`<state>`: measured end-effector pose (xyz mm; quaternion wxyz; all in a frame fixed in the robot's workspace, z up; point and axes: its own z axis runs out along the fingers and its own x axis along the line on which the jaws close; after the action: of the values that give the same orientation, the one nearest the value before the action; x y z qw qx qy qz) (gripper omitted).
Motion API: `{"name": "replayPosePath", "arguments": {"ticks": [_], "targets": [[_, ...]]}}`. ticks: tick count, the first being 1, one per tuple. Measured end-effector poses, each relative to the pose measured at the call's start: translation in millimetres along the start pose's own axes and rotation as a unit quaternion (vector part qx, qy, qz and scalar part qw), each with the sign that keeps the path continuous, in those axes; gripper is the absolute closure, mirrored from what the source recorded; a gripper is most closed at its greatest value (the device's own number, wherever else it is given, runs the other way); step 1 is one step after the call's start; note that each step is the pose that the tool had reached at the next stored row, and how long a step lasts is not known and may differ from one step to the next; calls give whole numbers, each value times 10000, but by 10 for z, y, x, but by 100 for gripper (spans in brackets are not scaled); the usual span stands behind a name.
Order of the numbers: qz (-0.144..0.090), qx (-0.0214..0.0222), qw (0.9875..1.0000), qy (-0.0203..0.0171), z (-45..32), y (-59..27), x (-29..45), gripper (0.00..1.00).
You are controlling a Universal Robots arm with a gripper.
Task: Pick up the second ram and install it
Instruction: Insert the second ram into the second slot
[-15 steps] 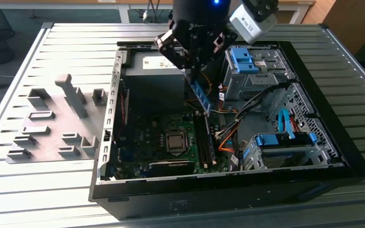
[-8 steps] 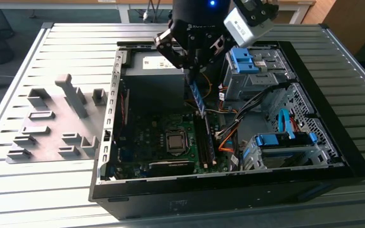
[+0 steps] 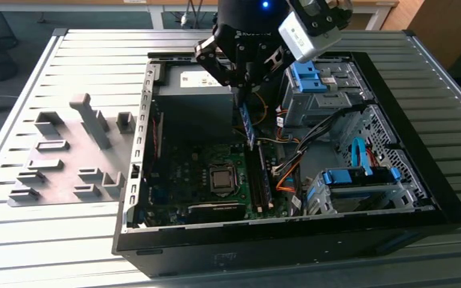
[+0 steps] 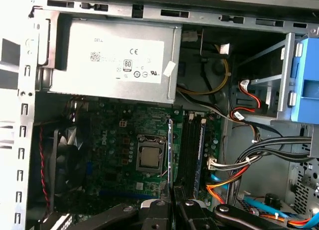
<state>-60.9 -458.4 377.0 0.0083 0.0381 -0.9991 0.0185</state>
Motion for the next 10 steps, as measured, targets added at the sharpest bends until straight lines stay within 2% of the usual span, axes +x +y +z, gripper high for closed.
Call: {"name": "replayPosePath", "arguments": {"ticks": [5,10], "targets": [[14,-1,10000,0,24,-2,-41,86],[48,0,10000,-2,104,-6,-125,86]]}}
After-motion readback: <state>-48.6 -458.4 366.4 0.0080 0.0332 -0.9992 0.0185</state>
